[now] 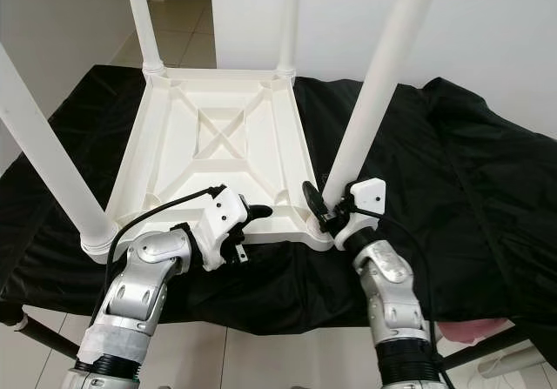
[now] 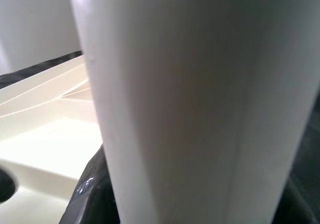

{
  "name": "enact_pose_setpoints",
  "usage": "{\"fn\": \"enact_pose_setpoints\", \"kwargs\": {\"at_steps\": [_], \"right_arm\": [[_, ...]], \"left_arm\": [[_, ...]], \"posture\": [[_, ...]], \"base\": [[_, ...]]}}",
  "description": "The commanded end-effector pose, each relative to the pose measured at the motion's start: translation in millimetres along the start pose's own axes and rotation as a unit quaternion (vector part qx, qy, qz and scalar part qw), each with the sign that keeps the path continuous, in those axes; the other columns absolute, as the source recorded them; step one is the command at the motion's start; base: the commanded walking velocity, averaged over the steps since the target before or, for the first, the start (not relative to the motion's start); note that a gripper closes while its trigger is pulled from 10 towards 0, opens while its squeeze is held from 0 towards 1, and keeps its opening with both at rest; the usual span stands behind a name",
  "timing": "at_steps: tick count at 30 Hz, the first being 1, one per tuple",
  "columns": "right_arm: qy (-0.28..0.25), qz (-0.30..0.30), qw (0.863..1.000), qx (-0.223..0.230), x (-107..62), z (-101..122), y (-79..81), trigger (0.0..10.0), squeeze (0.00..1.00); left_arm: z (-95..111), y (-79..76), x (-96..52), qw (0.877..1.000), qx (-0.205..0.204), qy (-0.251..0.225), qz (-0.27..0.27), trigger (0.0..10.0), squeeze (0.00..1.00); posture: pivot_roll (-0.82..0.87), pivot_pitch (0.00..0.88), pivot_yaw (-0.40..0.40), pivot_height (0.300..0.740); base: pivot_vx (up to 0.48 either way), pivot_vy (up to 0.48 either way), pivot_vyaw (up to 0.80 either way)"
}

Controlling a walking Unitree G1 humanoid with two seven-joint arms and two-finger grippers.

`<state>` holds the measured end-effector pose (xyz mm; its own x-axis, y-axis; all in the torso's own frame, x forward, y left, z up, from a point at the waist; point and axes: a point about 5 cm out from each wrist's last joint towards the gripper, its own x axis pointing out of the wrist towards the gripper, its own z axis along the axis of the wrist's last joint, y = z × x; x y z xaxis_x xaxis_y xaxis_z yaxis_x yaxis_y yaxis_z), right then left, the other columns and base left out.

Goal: Building children table

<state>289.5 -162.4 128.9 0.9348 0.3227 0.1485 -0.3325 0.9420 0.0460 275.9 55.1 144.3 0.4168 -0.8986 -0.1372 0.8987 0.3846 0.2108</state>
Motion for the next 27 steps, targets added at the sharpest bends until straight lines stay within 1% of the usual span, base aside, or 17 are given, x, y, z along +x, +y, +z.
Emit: {"fn": "enact_pose_setpoints", "kwargs": {"at_steps": [1,2,3,4,5,6,8,9,12,14,18,19,20,21,23,26,27], "right_arm": [[0.046,-0.036,0.998,0.017,-6.5,-18,-1.4,10.0,0.00],[0.046,-0.064,0.997,0.023,-8.2,-20,-1.0,10.0,0.00],[0.048,-0.094,0.994,0.018,-11.0,-21,-0.3,10.0,0.00],[0.048,-0.094,0.994,0.018,-11.0,-21,-0.3,10.0,0.00],[0.049,-0.127,0.991,0.016,-14.2,-24,5.0,10.0,0.00],[0.049,-0.127,0.991,0.016,-14.2,-24,5.0,10.0,0.00],[0.056,-0.184,0.981,0.013,-18.3,-29,13.7,10.0,0.00],[0.063,-0.215,0.974,0.016,-18.4,-32,18.4,10.0,0.00],[0.066,-0.231,0.970,0.019,-17.7,-34,22.3,10.0,0.00],[0.064,-0.225,0.972,0.023,-13.7,-32,31.3,10.0,0.00],[0.056,-0.213,0.975,0.024,-12.2,-28,31.0,10.0,0.00],[0.054,-0.209,0.976,0.025,-12.1,-27,30.2,10.0,0.10],[0.050,-0.206,0.977,0.025,-12.0,-26,29.9,10.0,1.00],[0.050,-0.206,0.977,0.025,-12.0,-26,29.9,10.0,1.00],[0.036,-0.185,0.982,0.027,-10.1,-22,30.5,10.0,1.00],[0.031,-0.185,0.982,0.023,-9.6,-20,30.8,10.0,1.00],[0.018,-0.171,0.985,0.014,-11.4,-15,26.8,10.0,1.00]], "left_arm": [[-2,16.6,-1.5,0.988,-0.002,0.003,0.153,10.0,0.00],[-2,17.7,-2.3,0.988,0.002,0.003,0.154,10.0,0.00],[-3,18.7,-3.1,0.988,0.002,0.007,0.156,10.0,0.00],[-3,18.7,-3.1,0.988,0.002,0.007,0.156,10.0,0.00],[-4,20.0,-4.3,0.988,0.002,0.008,0.155,10.0,0.00],[-4,20.0,-4.3,0.988,0.002,0.008,0.155,10.0,0.00],[-4,21.4,-6.1,0.988,0.011,0.002,0.152,10.0,0.00],[-2,22.2,-7.2,0.989,0.008,-0.007,0.149,10.0,0.00],[-1,23.2,-8.1,0.989,0.004,-0.014,0.148,10.0,0.00],[0,26.6,-8.9,0.988,-0.013,-0.022,0.151,10.0,0.00],[-1,28.6,-7.6,0.987,-0.017,-0.022,0.156,10.0,0.00],[-1,28.2,-6.6,0.988,-0.016,-0.022,0.155,10.0,0.00],[-1,27.9,-5.8,0.988,-0.014,-0.022,0.154,10.0,0.00],[-1,27.9,-5.8,0.988,-0.014,-0.022,0.154,10.0,0.00],[-1,27.8,-4.1,0.987,-0.015,-0.019,0.156,10.0,0.00],[-2,28.0,-3.5,0.987,-0.015,-0.019,0.156,10.0,0.00],[-1,27.1,-2.7,0.987,-0.018,-0.025,0.155,10.0,0.00]], "posture": [[-0.03,0.000,-0.033,0.740],[-0.03,0.000,-0.026,0.740],[-0.03,0.000,-0.019,0.740],[-0.03,0.000,-0.019,0.740],[-0.02,0.000,-0.015,0.740],[-0.02,0.000,-0.015,0.740],[-0.02,0.000,-0.010,0.740],[-0.03,0.000,-0.006,0.740],[-0.03,0.000,-0.006,0.740],[-0.03,0.000,-0.006,0.740],[-0.04,0.000,-0.004,0.740],[-0.04,0.000,-0.007,0.740],[-0.04,0.000,-0.007,0.740],[-0.04,0.000,-0.007,0.740],[-0.04,0.000,-0.010,0.740],[-0.04,0.000,-0.010,0.740],[-0.04,0.000,-0.012,0.740]], "base": [[0.000,0.000,0.00],[0.000,0.000,0.00],[0.000,0.000,0.00],[0.000,0.000,0.00],[0.000,0.000,0.00],[0.000,0.000,0.00],[0.000,0.000,0.00],[0.000,0.000,0.00],[0.000,0.000,0.00],[0.000,0.000,0.00],[0.000,0.000,0.00],[0.000,0.000,0.00],[0.000,0.000,0.00],[0.000,0.000,0.00],[0.000,0.000,0.00],[0.000,0.000,0.00],[0.000,0.000,0.00]]}}
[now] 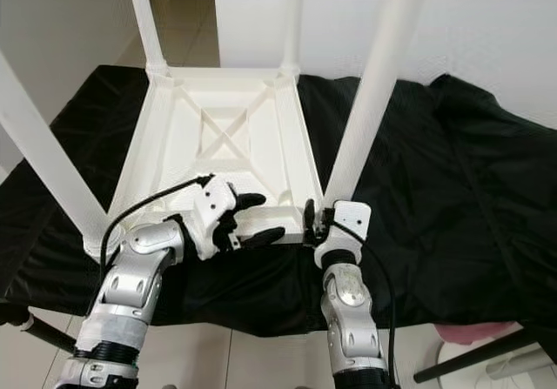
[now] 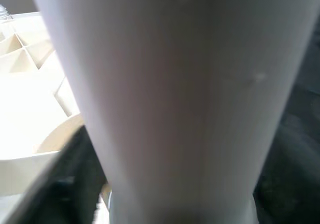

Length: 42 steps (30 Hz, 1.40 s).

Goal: Building children table

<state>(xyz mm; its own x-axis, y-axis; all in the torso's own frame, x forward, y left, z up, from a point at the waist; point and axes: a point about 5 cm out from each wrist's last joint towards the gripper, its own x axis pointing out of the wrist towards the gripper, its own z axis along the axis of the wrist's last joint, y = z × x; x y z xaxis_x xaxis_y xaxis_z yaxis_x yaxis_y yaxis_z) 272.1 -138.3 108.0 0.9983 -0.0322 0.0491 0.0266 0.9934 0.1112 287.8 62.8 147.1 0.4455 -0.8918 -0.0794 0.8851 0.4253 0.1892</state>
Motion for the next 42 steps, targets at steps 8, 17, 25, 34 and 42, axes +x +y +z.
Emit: {"fn": "enact_pose_setpoints", "kwargs": {"at_steps": [8,17,25,34,42], "right_arm": [[-0.041,0.110,0.993,-0.004,-3.5,16,-29.7,10.0,0.00],[-0.056,0.243,0.968,-0.016,3.5,27,-25.0,10.0,0.00],[-0.051,0.271,0.961,-0.022,7.6,29,-27.3,10.0,0.00],[0.000,0.339,0.939,-0.064,17.1,24,-43.0,0.0,0.00],[0.013,0.353,0.932,-0.077,14.6,25,-54.2,0.0,0.00]], "left_arm": [[0,11.1,0.3,0.993,-0.014,-0.009,0.115,10.0,0.00],[-2,7.0,2.1,0.997,-0.009,0.004,0.080,10.0,0.00],[-2,6.6,3.1,0.997,-0.008,0.007,0.076,10.0,0.00],[-4,4.9,10.2,0.996,0.005,0.028,0.088,10.0,0.00],[-7,4.2,13.2,0.993,0.022,0.046,0.110,10.0,0.00]], "posture": [[-0.03,0.000,-0.013,0.740],[-0.04,0.000,0.021,0.740],[-0.04,0.000,0.024,0.740],[-0.03,0.000,0.018,0.740],[-0.04,0.000,0.002,0.740]], "base": [[0.000,0.000,0.00],[0.000,0.000,0.00],[0.000,0.000,0.00],[0.000,0.000,0.00],[0.000,0.000,0.00]]}}
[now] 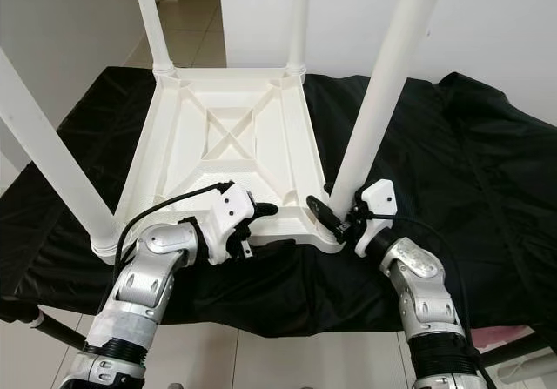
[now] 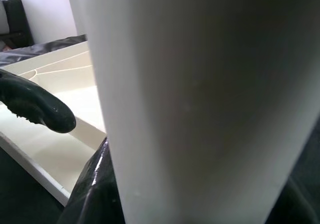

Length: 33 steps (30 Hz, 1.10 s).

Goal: Building children table

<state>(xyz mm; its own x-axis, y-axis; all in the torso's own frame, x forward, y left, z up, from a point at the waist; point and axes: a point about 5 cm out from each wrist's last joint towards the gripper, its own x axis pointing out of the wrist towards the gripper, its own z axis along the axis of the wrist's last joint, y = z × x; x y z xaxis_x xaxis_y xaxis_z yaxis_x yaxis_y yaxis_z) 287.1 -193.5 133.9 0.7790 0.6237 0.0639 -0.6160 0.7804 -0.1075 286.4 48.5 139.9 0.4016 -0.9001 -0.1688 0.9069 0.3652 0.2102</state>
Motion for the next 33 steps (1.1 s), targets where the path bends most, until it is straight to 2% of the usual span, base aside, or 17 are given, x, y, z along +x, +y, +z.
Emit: {"fn": "enact_pose_setpoints", "kwargs": {"at_steps": [1,3,4,5,6,13,16,19,20,25,26,27,28,29,30,31,33], "right_arm": [[0.016,0.010,1.000,0.015,-5.3,-6,1.2,1.1,0.00],[0.016,0.010,1.000,0.017,-6.1,-6,1.2,1.1,0.00],[0.016,0.012,1.000,0.018,-6.3,-6,1.9,8.4,0.00],[0.016,0.012,1.000,0.018,-6.3,-6,1.9,8.4,0.00],[0.013,0.008,1.000,0.021,-5.9,-6,3.9,10.0,0.00],[0.010,-0.018,0.999,0.031,-2.9,-6,5.7,10.0,0.00],[0.027,-0.090,0.995,0.038,3.6,-10,13.1,10.0,0.00],[0.026,-0.106,0.993,0.039,4.7,-11,16.6,10.0,0.00],[0.027,-0.157,0.986,0.044,6.5,-13,21.8,10.0,0.00],[0.030,-0.234,0.970,0.053,7.0,-18,26.3,10.0,0.00],[0.027,-0.284,0.957,0.059,6.4,-20,26.6,10.0,0.00],[0.027,-0.284,0.957,0.059,6.4,-20,26.6,10.0,0.00],[0.022,-0.321,0.944,0.075,6.4,-21,27.1,10.0,0.00],[0.022,-0.321,0.944,0.075,6.4,-21,27.1,10.0,0.00],[0.012,-0.362,0.927,0.097,7.0,-21,28.2,10.0,0.00],[0.006,-0.380,0.918,0.114,8.9,-20,30.4,10.0,0.00],[0.004,-0.392,0.911,0.128,11.2,-18,33.5,10.0,0.00]], "left_arm": [[-2,12.6,0.7,0.990,0.003,0.008,0.144,10.0,0.00],[-2,12.4,1.3,0.989,0.003,0.007,0.147,10.0,0.00],[-2,12.1,1.7,0.989,0.002,0.006,0.147,10.0,0.00],[-2,12.1,1.7,0.989,0.002,0.006,0.147,10.0,0.00],[-3,12.1,1.5,0.988,0.000,0.006,0.152,10.0,0.00],[-3,10.4,1.4,0.988,-0.001,0.006,0.155,10.0,0.00],[-6,6.5,2.3,0.988,-0.002,0.013,0.151,10.0,0.00],[-6,6.1,2.3,0.988,-0.003,0.014,0.152,10.0,0.00],[-5,6.5,0.0,0.987,-0.005,0.005,0.158,10.0,0.00],[-4,7.6,-3.0,0.986,-0.015,-0.005,0.167,10.0,0.00],[-4,8.7,-4.5,0.985,-0.018,-0.011,0.173,10.0,0.00],[-4,8.7,-4.5,0.985,-0.018,-0.011,0.173,10.0,0.00],[-4,9.9,-5.6,0.983,-0.020,-0.012,0.181,10.0,0.00],[-4,9.9,-5.6,0.983,-0.020,-0.012,0.181,10.0,0.00],[-4,12.1,-7.1,0.981,-0.023,-0.014,0.193,10.0,0.00],[-4,14.2,-8.4,0.979,-0.028,-0.015,0.203,10.0,0.00],[-4,16.0,-9.5,0.977,-0.033,-0.016,0.211,10.0,0.00]], "posture": [[-0.04,0.000,-0.002,0.740],[-0.04,0.000,-0.002,0.740],[-0.04,0.000,-0.003,0.740],[-0.04,0.000,-0.003,0.740],[-0.04,0.000,-0.003,0.740],[-0.05,0.000,0.001,0.740],[-0.06,0.000,-0.011,0.740],[-0.06,0.000,-0.011,0.740],[-0.05,0.000,-0.024,0.740],[-0.05,0.000,-0.033,0.740],[-0.05,0.000,-0.033,0.740],[-0.05,0.000,-0.033,0.740],[-0.04,0.000,-0.056,0.740],[-0.04,0.000,-0.056,0.740],[-0.04,0.000,-0.063,0.740],[-0.04,0.000,-0.068,0.740],[-0.04,0.000,-0.068,0.740]], "base": [[0.000,0.000,0.00],[0.000,0.000,0.00],[0.000,0.000,0.00],[0.000,0.000,0.00],[0.000,0.000,0.00],[0.000,0.000,0.00],[0.000,0.000,0.00],[0.000,0.000,0.00],[0.000,0.000,0.00],[0.000,0.000,0.00],[0.000,0.000,0.00],[0.000,0.000,0.00],[0.000,0.000,0.00],[0.000,0.000,0.00],[0.000,0.000,0.00],[0.000,0.000,0.00],[0.000,0.000,0.00]]}}
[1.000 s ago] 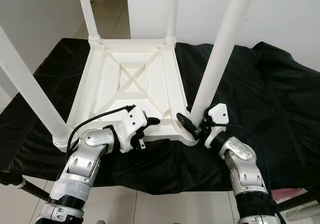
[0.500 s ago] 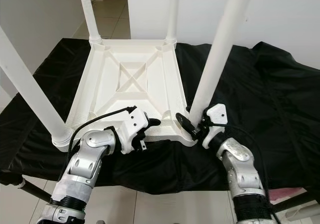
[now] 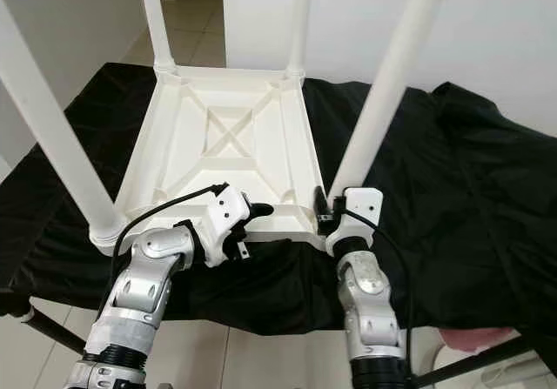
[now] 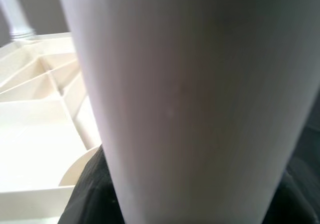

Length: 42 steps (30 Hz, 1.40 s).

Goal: Building children table

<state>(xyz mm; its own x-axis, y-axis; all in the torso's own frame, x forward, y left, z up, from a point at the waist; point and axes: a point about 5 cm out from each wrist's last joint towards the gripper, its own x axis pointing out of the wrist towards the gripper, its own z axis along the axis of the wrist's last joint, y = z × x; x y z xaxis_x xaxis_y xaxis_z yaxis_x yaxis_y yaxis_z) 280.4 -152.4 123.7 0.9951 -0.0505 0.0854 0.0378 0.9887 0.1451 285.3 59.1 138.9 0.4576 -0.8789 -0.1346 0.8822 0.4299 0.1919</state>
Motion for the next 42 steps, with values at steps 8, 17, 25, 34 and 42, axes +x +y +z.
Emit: {"fn": "enact_pose_setpoints", "kwargs": {"at_steps": [8,17,25,34,42], "right_arm": [[0.023,-0.002,1.000,-0.002,-2.9,-3,-2.4,10.0,0.00],[0.015,0.001,1.000,0.005,-4.1,-1,-1.5,10.0,1.00],[0.007,0.037,0.999,-0.009,-6.4,2,-8.8,10.0,1.00],[-0.009,0.127,0.992,-0.008,-14.0,1,-28.0,10.0,0.00],[-0.005,0.223,0.974,-0.033,-12.3,6,-32.8,10.0,0.00]], "left_arm": [[1,14.2,6.6,0.985,-0.031,-0.016,0.167,10.0,0.00],[3,12.7,7.1,0.986,-0.040,-0.022,0.160,10.0,0.00],[4,10.0,5.5,0.988,-0.053,-0.019,0.145,10.0,0.00],[4,1.2,-6.2,0.994,-0.052,-0.027,0.091,10.0,0.00],[6,-2.4,-8.8,0.998,-0.043,-0.020,0.052,10.0,0.00]], "posture": [[-0.05,0.000,-0.078,0.740],[-0.04,0.000,-0.073,0.740],[-0.04,0.000,-0.069,0.740],[-0.02,0.000,-0.052,0.740],[-0.04,0.000,-0.016,0.740]], "base": [[0.000,0.000,0.00],[0.000,0.000,0.00],[0.000,0.000,0.00],[0.000,0.000,0.00],[0.000,0.000,0.00]]}}
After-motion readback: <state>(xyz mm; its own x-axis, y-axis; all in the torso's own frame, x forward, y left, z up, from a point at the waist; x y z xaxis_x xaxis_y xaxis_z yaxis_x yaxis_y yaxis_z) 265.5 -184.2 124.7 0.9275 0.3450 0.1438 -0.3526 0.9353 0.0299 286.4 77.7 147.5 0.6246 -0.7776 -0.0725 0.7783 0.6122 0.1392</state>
